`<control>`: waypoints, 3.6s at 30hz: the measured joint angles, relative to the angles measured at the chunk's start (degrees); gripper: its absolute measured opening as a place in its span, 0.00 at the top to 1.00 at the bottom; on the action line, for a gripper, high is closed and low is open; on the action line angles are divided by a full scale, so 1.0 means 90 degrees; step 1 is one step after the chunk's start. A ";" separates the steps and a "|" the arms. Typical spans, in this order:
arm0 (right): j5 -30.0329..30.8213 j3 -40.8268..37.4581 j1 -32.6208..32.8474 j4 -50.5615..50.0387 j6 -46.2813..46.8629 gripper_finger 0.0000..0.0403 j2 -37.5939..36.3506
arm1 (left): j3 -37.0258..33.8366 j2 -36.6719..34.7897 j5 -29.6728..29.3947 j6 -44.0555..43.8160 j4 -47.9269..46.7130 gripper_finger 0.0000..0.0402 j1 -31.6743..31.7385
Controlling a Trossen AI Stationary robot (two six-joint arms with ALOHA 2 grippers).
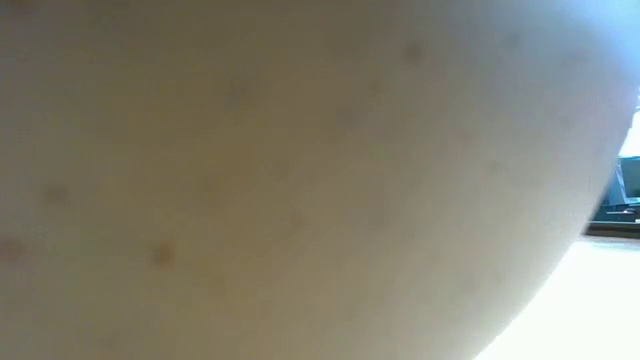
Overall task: Place and stack bowls onto a shelf
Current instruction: Stack the bottom blue bowl on top of the white bowl on the shelf, then adjust the stacked bowls on the shelf
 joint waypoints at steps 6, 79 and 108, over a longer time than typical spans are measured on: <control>-0.0027 -0.0001 -0.0001 0.0002 0.0220 0.73 0.0126 | 0.0000 -0.0431 -0.0112 -0.0192 0.0218 0.80 -0.0022; -0.2025 -0.2385 0.0501 0.3592 -0.0051 0.76 0.3163 | 0.0000 -0.1579 -0.0498 -0.1394 -0.2015 0.80 0.1226; -0.1027 -0.2365 0.0539 0.3526 0.0038 0.76 0.0287 | -0.0005 0.0044 0.0061 -0.1310 -0.2017 0.80 0.1452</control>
